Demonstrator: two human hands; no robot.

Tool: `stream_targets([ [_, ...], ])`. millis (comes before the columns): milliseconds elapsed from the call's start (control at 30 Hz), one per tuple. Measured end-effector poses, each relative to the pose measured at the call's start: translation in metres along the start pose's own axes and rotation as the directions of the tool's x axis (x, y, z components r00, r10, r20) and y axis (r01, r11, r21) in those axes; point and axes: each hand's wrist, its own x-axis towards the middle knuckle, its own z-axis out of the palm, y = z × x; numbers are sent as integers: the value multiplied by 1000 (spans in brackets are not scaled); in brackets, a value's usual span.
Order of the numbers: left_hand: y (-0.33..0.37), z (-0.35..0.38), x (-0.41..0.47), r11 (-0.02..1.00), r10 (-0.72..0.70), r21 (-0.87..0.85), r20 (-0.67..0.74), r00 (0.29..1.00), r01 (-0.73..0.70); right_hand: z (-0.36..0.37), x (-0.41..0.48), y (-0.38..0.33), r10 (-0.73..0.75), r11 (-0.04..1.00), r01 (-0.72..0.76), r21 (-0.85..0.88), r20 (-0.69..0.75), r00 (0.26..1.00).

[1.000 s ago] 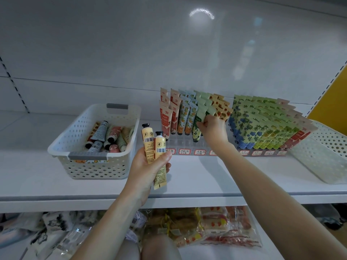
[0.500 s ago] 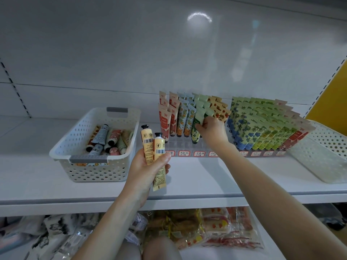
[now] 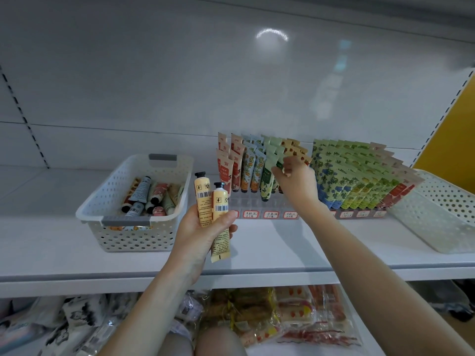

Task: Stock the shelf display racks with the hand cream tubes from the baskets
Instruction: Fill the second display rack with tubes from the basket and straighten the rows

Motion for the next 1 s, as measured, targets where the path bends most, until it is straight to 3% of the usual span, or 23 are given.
stream_targets([
  [100,8,3,-8,999,6,-42,29,1000,-5,-17,-16,-18,-39,981,54,188,-83,996],
  [233,17,9,-19,998,58,21,44,997,-59,-34,-45,-46,-165,908,92,408,147,975],
  [333,20,12,-26,990,103,92,56,993,-108,-40,-64,-63,-210,862,10,506,338,917],
  [433,22,13,-35,982,128,131,73,989,-137,-41,-73,-68,-187,802,-110,587,422,887],
  [567,25,6,-46,999,40,28,93,995,-43,-46,-79,-66,-159,680,-272,682,498,853],
  [767,27,-8,-58,1000,-6,-16,147,989,8,-51,-84,-63,-99,411,-442,797,521,848],
  [867,26,-9,-57,1000,-4,-26,104,995,7,-52,-86,-62,-80,344,-467,815,521,850],
  [1000,24,-10,-49,997,53,-60,-58,997,-57,-52,-85,-53,-18,315,-499,808,530,847],
])
